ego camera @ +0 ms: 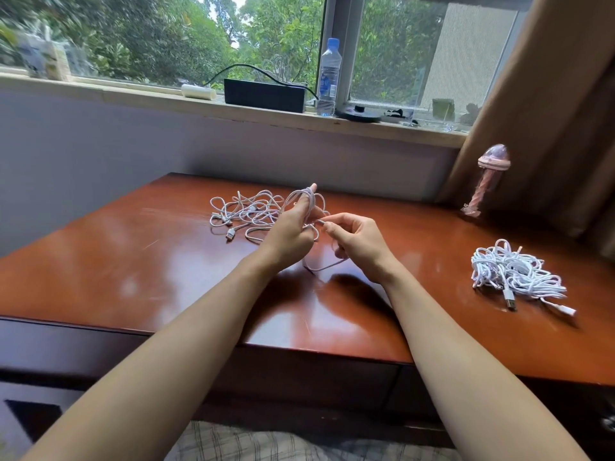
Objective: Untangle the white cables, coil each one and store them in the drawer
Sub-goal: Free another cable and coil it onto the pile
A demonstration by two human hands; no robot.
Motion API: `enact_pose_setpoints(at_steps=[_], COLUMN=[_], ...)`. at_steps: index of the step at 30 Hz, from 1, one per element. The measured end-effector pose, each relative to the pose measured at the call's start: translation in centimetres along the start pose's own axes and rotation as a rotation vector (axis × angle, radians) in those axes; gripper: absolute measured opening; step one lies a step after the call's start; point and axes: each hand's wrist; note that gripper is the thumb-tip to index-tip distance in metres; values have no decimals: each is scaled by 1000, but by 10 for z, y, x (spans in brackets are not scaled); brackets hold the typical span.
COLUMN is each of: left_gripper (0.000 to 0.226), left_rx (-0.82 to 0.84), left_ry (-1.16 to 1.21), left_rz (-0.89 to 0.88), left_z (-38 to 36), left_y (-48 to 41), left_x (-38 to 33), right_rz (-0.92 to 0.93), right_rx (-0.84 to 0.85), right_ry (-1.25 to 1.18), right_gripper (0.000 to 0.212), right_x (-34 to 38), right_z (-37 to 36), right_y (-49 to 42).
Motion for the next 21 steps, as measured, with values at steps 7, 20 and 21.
enact_pose_setpoints(at_steps=[7, 20, 21], left_gripper=[12, 32, 32], left_rx=[7, -315, -335], left_ry=[-253, -124, -110], left_rz=[-200, -108, -104], left_z=[0, 8, 8], left_y=[4, 1, 1], left_x=[1, -11, -12], right_rz=[33, -13, -22], right_rx=[-53, 136, 172], right_ry=[-6, -129, -134], right_gripper=[12, 27, 24], right_x=[7, 5, 5], right_z=[0, 1, 1], right_y=[3, 2, 3])
Point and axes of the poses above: each hand's wrist, its own y-axis away from the middle knuckle, its own z-axis out of the back of the hand, x = y × z, and after that the axes turned 9 degrees about y, right-handed
